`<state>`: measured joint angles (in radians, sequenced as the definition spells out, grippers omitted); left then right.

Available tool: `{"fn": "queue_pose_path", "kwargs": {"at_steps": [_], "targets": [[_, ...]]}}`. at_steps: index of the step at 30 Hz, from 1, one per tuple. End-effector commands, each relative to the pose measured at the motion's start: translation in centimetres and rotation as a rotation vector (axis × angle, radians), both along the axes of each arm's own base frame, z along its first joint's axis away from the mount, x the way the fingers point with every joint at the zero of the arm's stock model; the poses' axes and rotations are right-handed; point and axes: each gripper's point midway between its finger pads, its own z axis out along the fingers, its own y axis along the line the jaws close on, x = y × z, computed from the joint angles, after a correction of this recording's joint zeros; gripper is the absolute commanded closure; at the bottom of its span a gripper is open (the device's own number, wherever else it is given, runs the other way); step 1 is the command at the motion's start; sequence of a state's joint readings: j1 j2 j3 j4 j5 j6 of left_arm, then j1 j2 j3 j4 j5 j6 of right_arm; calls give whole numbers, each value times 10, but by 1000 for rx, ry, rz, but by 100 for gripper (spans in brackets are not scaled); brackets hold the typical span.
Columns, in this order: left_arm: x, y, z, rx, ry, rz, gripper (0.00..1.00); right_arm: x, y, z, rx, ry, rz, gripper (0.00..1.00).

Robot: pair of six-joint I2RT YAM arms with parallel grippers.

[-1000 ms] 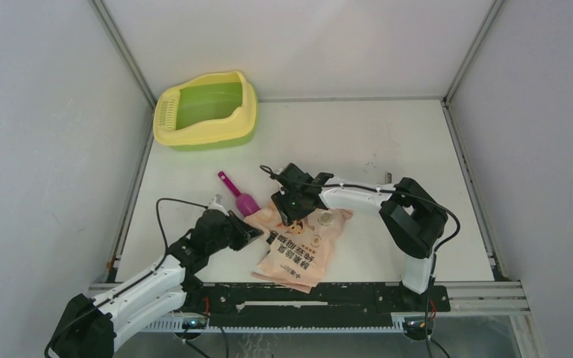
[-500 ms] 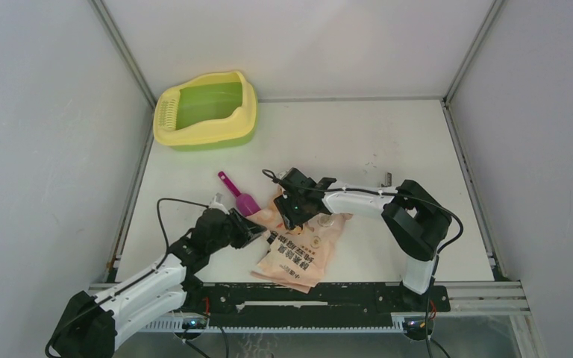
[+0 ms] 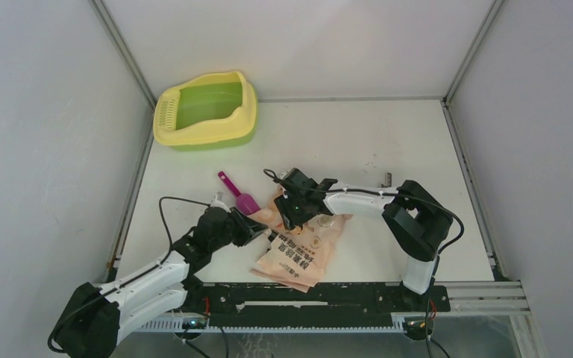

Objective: Fill the litter box with clean litter
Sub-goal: Open the cat litter bag at the center of the board.

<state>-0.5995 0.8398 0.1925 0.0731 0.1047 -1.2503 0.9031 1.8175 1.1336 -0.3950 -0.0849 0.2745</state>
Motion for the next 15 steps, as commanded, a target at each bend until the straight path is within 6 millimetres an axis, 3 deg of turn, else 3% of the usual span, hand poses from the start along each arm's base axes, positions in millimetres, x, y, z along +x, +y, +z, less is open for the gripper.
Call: {"fn": "queue_pose_path", "kwargs": {"at_steps": [1,8,15], "targets": [[18,-8,31,-73,-88,28,79,-15,-2,-12,5,60,2,42],[23,-14,31,-93,-89,29,80,-18,-1,-16,11,79,1,42],[26,-19,24,-86,-72,24,71,-21,-3,-20,13,89,4,42]]}}
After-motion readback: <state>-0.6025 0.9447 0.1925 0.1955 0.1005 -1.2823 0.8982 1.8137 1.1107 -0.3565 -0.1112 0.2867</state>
